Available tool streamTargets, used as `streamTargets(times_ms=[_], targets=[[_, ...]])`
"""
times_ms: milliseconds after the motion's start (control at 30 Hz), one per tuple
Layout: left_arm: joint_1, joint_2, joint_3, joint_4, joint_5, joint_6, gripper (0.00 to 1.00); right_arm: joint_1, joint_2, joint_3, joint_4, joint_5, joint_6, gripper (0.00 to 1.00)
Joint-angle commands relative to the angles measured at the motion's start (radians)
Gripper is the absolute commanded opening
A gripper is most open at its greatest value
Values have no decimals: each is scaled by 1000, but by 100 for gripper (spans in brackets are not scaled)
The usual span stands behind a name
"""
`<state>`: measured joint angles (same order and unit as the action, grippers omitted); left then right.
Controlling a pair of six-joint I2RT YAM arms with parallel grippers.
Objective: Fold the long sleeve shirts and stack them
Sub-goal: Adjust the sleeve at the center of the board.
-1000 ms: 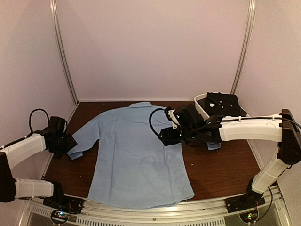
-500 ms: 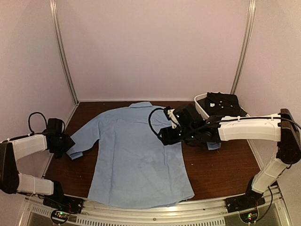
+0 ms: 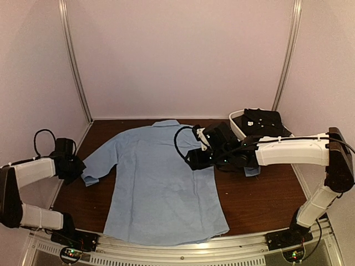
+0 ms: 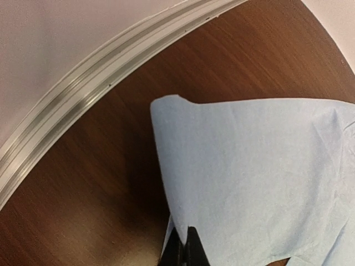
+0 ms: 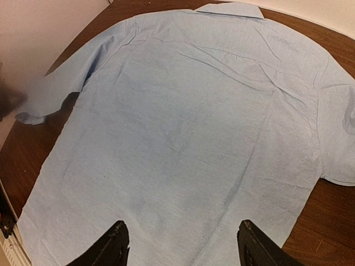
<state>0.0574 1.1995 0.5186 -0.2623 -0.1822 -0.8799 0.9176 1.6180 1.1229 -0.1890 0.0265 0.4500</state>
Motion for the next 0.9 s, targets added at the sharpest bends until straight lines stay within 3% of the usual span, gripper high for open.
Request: streamTargets(times_ms=[0,133,267,667,800,867], targets=[[2,-52,63,38,32,76,0,-10,3,30,19,32,9,68],[-53,-61,148,11,38,149,0,-13,-3,12,34,32,23,68],[-217,-10,272,-40,1,214,0,-15,-5,3,50,32,31,68],[-707,346,606,-90,-14,297,0,-31,-29,3,40,85,49,68],[-804,507,689,-73,52,314,0,-39,-41,-4,38,93,59,68],[-834,570,729,-70,72,320,13,-40,-42,-4,30,97,62,68]])
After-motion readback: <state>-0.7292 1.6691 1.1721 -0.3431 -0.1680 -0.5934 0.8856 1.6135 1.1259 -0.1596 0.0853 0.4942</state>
